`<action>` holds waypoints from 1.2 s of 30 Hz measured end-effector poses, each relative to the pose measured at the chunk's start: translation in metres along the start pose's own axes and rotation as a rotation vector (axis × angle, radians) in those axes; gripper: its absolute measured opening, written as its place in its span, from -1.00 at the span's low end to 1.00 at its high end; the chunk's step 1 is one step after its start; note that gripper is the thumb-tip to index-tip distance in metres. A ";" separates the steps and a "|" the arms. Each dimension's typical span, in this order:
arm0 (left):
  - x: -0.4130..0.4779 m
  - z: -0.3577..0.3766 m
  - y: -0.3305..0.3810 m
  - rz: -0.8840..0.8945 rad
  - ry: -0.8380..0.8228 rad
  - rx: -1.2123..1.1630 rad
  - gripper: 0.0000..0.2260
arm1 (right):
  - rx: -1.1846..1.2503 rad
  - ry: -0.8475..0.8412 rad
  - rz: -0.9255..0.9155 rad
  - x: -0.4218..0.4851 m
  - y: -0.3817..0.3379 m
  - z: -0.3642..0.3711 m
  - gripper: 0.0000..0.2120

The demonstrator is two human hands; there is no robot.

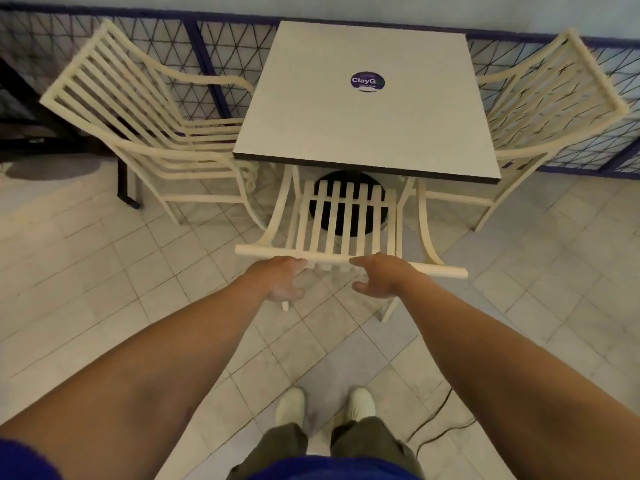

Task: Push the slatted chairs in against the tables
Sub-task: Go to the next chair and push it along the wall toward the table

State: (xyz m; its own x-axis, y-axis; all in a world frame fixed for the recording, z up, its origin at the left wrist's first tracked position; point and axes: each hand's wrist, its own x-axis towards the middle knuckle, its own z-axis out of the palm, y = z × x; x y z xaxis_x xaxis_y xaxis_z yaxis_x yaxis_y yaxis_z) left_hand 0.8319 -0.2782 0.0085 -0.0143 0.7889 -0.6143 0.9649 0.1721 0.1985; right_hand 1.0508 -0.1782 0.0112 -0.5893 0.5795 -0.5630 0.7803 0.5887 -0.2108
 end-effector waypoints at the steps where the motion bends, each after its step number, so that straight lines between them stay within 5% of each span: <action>1: -0.009 0.004 -0.003 -0.016 -0.002 -0.020 -0.34 | -0.018 0.000 -0.032 -0.002 -0.010 0.000 -0.37; 19: -0.209 0.141 -0.105 -0.610 0.090 -0.597 -0.28 | -0.283 -0.325 -0.555 0.025 -0.226 0.039 -0.27; 36: -0.351 0.181 -0.312 -0.758 0.250 -0.720 -0.31 | -0.301 -0.319 -0.638 0.075 -0.498 0.070 -0.24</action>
State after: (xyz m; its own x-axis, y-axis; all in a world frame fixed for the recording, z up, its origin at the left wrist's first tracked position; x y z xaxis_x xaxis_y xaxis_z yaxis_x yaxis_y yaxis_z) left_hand 0.5830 -0.7155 0.0241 -0.6761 0.4143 -0.6093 0.3011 0.9101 0.2847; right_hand 0.6330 -0.4674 0.0181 -0.7814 -0.0870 -0.6179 0.1926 0.9083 -0.3714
